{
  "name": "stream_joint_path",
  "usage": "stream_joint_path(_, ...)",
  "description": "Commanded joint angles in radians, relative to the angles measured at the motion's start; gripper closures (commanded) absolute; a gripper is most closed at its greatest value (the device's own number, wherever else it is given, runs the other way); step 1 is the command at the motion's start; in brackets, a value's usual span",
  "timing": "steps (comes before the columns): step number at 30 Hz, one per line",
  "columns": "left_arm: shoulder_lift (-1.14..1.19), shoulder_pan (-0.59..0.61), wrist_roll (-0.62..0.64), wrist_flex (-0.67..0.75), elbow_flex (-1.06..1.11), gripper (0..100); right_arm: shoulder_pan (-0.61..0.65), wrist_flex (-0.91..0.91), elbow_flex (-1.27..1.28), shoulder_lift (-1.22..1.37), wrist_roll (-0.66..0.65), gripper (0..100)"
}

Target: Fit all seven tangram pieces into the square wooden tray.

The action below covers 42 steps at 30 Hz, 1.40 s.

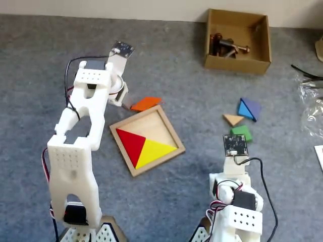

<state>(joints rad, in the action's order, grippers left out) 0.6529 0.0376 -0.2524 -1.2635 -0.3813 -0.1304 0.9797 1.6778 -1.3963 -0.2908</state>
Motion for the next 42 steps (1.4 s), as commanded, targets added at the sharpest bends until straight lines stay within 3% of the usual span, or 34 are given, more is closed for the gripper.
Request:
stream_joint_path(1, -0.022, -0.044, 0.005, -0.049, -0.042, 74, -0.031, -0.035, 0.021, 0.002, 0.009, 98.7)
stream_joint_path(16, -0.024, -0.17, 0.006, -0.114, -0.042, 74, -0.031, -0.035, 0.021, 0.002, 0.009, 98.7)
stream_joint_path(42, -0.024, -0.236, 0.002, 0.008, -0.044, 74, -0.031, -0.035, 0.021, 0.002, 0.008, 98.7)
